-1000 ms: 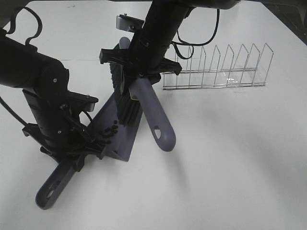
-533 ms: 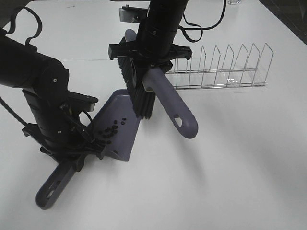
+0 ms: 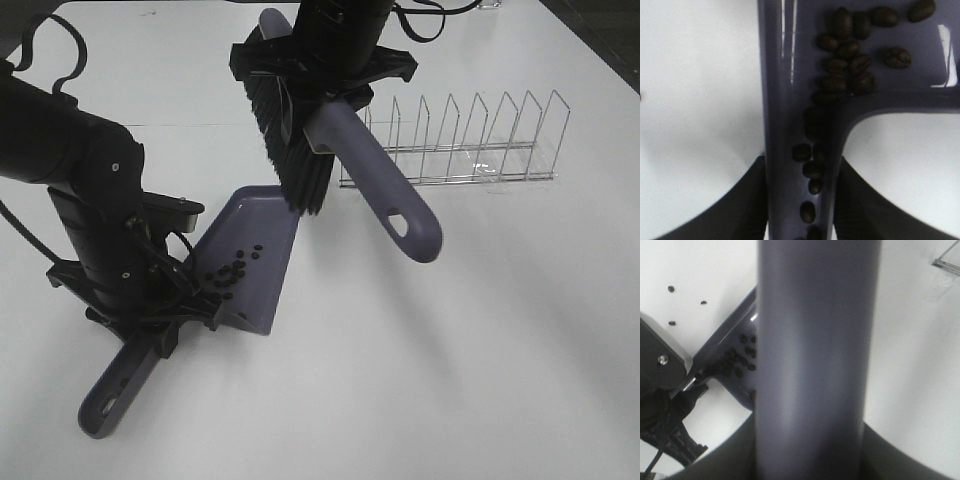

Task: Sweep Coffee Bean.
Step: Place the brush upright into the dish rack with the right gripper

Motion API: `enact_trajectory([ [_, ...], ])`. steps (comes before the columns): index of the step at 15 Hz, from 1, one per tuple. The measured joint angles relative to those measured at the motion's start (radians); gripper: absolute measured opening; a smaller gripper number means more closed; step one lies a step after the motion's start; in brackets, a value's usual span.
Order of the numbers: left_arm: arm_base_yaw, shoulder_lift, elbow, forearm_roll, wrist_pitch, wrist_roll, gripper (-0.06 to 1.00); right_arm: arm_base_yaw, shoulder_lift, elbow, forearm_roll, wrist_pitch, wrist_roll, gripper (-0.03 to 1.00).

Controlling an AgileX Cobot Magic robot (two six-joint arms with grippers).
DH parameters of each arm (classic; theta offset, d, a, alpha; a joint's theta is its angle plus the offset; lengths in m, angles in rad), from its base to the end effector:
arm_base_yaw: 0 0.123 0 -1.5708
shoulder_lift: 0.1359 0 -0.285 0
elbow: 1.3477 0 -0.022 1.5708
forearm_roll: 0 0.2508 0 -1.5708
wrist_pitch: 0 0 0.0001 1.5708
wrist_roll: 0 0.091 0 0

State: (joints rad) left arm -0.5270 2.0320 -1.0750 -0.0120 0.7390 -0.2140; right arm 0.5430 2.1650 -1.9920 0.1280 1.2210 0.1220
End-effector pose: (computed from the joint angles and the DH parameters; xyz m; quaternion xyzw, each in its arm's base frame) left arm 0.2894 -0.1693 0.0903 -0.1514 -0.9883 -0.0032 0.0191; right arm 0.3929 0.2499 0.2486 -0.1932 0.9703 0.1019 0.1038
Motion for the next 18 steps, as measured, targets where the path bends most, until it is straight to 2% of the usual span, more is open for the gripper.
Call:
enact_trajectory([
  [5, 0.000, 0.000, 0.000, -0.006, 0.005, -0.021, 0.33, 0.000, -0.124, 0.216, 0.012, 0.006, -0.045, 0.29],
  [9, 0.000, 0.000, 0.000, -0.006, 0.006, -0.021, 0.33, -0.021, -0.173, 0.301, -0.064, 0.009, -0.034, 0.29],
  [11, 0.000, 0.000, 0.000, -0.006, 0.006, -0.022, 0.33, -0.087, -0.186, 0.363, -0.060, 0.009, -0.034, 0.29],
  [12, 0.000, 0.000, 0.000, -0.006, 0.005, -0.025, 0.33, -0.186, -0.187, 0.453, -0.060, 0.007, -0.035, 0.29],
  [14, 0.000, 0.000, 0.000, -0.006, 0.005, -0.028, 0.33, -0.277, -0.187, 0.543, -0.063, 0.006, -0.037, 0.29],
  [17, 0.000, 0.000, 0.000, -0.006, 0.005, -0.032, 0.33, -0.402, -0.187, 0.599, -0.063, -0.025, -0.038, 0.29],
  [18, 0.000, 0.000, 0.000, -0.006, 0.005, -0.034, 0.33, -0.414, -0.187, 0.600, -0.063, -0.037, -0.040, 0.29],
])
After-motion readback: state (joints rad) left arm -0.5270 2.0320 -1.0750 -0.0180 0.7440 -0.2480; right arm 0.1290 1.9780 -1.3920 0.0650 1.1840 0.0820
